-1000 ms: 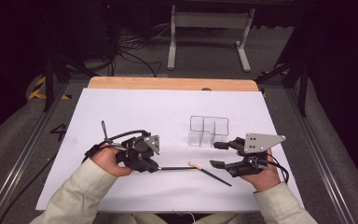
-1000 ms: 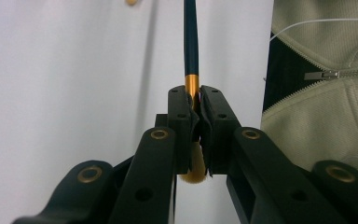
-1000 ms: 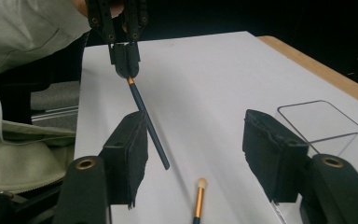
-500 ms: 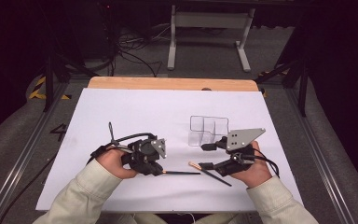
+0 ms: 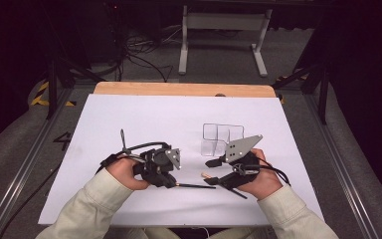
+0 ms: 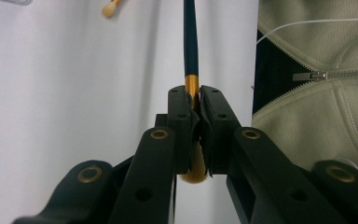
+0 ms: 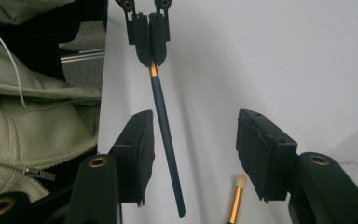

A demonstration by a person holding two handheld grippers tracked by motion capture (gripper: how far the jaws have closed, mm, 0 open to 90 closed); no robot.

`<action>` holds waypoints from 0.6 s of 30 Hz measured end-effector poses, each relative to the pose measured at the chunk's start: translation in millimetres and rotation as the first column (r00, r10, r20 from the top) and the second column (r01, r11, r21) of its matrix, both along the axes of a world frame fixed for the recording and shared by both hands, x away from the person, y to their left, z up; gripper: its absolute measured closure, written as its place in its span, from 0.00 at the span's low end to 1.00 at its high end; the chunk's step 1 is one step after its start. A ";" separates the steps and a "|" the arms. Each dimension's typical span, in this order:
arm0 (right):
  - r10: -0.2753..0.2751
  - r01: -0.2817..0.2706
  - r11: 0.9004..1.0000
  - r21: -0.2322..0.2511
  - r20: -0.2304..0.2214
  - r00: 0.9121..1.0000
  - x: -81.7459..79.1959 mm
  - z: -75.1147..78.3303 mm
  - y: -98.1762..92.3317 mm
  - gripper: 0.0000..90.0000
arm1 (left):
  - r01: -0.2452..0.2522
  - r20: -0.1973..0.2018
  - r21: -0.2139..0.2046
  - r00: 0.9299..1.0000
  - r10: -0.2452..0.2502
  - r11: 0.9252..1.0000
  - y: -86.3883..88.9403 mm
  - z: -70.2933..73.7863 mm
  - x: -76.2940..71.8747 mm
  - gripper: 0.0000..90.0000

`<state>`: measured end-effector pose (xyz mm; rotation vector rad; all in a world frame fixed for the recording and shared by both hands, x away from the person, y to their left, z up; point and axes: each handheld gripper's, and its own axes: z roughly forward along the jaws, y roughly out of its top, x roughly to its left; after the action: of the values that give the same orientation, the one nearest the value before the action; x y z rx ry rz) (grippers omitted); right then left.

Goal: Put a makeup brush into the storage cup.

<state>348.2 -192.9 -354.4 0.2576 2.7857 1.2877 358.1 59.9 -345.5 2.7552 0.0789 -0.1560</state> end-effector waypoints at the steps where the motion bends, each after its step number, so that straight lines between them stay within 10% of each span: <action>1: 0.004 -0.004 1.000 -0.011 -0.006 1.000 0.9 -1.3 2.1 0.52 | -0.007 -0.002 0.002 1.000 0.007 1.000 -0.9 -0.5 0.0 0.93; 18: 0.062 -0.070 0.992 -0.109 -0.072 0.995 6.1 -19.6 33.3 0.59 | 0.002 -0.015 0.007 1.000 -0.002 1.000 -4.5 -1.1 2.5 0.93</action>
<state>354.3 -159.6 -374.0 0.2084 2.9357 1.1514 360.6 55.5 -346.7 2.7618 0.0813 -0.1771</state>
